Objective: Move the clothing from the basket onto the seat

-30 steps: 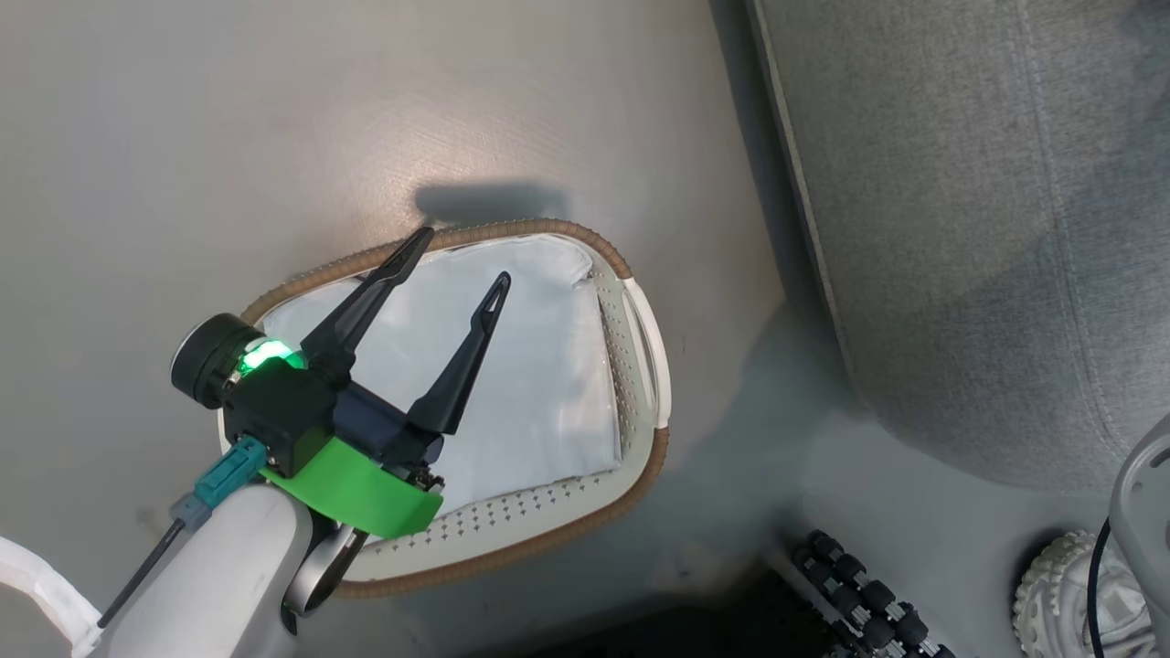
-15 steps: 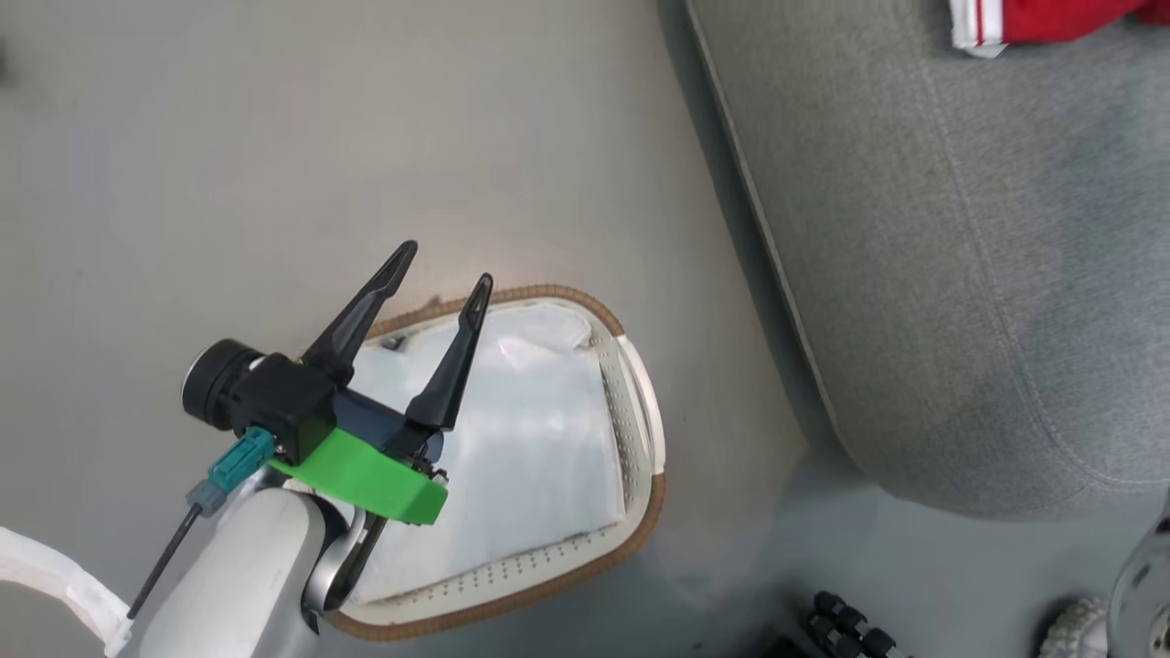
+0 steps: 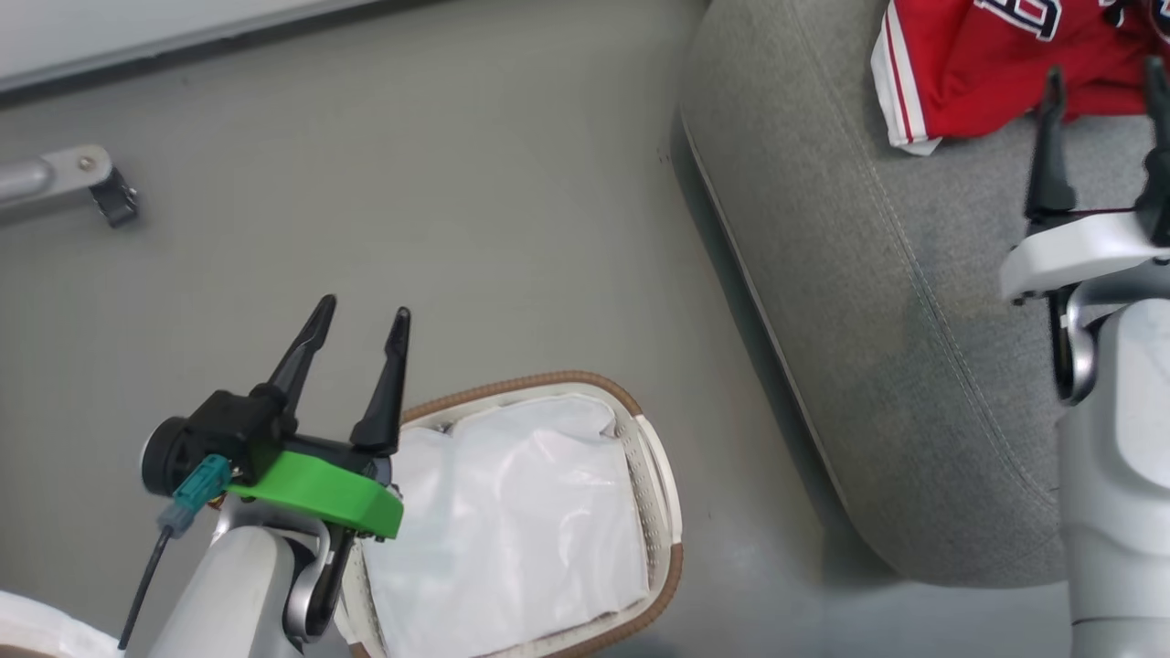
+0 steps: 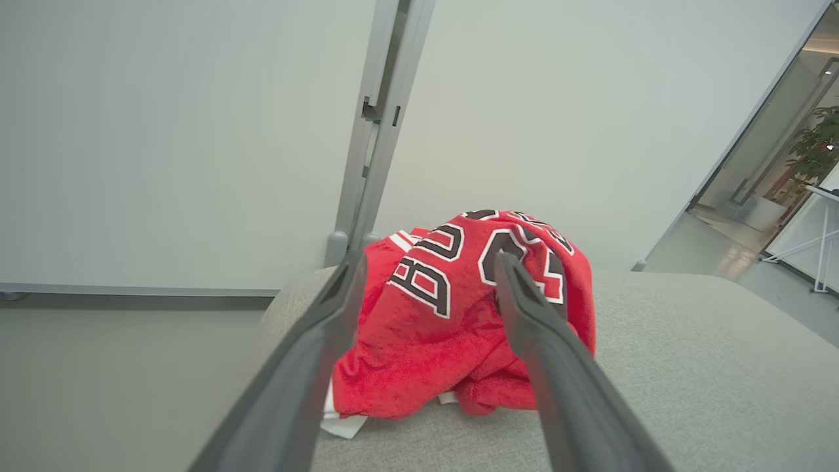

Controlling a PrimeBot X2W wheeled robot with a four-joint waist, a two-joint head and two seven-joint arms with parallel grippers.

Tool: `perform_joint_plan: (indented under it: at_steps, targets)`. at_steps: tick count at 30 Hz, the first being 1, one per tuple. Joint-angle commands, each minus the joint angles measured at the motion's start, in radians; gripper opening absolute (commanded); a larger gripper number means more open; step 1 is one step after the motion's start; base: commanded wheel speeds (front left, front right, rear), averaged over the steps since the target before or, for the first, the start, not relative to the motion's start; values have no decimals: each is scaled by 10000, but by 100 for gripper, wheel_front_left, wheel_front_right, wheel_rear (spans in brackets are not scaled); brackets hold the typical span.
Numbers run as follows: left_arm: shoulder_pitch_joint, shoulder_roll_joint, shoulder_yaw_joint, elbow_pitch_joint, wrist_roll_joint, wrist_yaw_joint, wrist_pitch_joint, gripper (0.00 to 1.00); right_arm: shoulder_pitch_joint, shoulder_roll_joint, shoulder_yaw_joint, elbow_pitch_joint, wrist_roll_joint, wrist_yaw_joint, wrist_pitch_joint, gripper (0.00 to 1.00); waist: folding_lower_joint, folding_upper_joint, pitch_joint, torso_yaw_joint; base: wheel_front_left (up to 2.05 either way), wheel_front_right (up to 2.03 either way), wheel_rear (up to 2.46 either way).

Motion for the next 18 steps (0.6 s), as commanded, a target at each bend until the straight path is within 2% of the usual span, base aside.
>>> perform_joint_plan:
  at_steps: [1, 9, 18]
  targets:
    - [252, -80, 277, 142, 188, -4, 3, 100, 302, 72, 185, -66, 232, -14, -45, 100, 1, 0, -831, 445, 0, 0, 0]
    - [701, -606, 1898, 860, 696, -4, 5, 100, 1028, 367, 1565, 227, 1463, -14, -47, 100, 1, 0, -1617, 995, 0, 0, 0]
    - [1223, -1100, 3011, 1233, 1263, -4, 3, 100, 2129, 365, 2700, 1005, 3121, -14, -46, 100, 1, 0, -2329, 1521, 0, 0, 0]
